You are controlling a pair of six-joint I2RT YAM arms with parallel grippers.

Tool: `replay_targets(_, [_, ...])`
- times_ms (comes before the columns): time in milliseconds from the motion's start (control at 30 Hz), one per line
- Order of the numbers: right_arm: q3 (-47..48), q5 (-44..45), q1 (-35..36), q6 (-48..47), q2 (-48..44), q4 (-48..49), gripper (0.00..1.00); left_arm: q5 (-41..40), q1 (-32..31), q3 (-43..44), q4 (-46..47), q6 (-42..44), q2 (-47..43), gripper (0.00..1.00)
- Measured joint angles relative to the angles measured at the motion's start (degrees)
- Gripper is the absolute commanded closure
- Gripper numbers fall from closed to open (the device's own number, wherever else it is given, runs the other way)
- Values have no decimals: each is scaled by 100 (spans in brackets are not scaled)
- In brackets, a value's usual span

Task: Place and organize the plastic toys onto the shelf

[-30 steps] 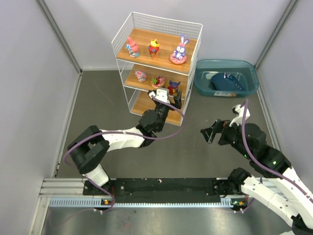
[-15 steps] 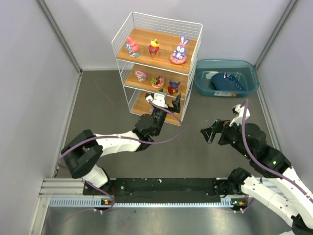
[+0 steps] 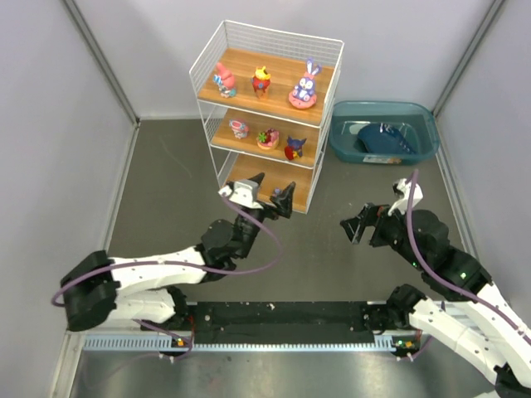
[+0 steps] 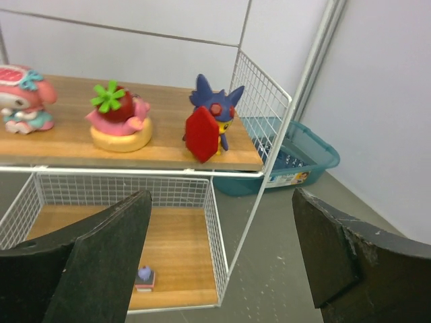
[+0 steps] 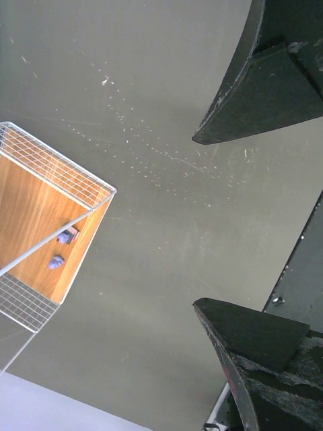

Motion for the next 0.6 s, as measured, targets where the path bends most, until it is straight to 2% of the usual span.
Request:
replay_targets(100, [-39,50,0,31,0,0,1,-157,-68,-243,-737,-483,-756,4])
replay_targets(300, [-122,162,0,79,28,0,1,-549,-68,-754,-2177,-1532,-1834,3])
replay_targets(600, [-229,299,0,157,273,118,1,-940,-68,-1285,-3591,-2441,-2286,1])
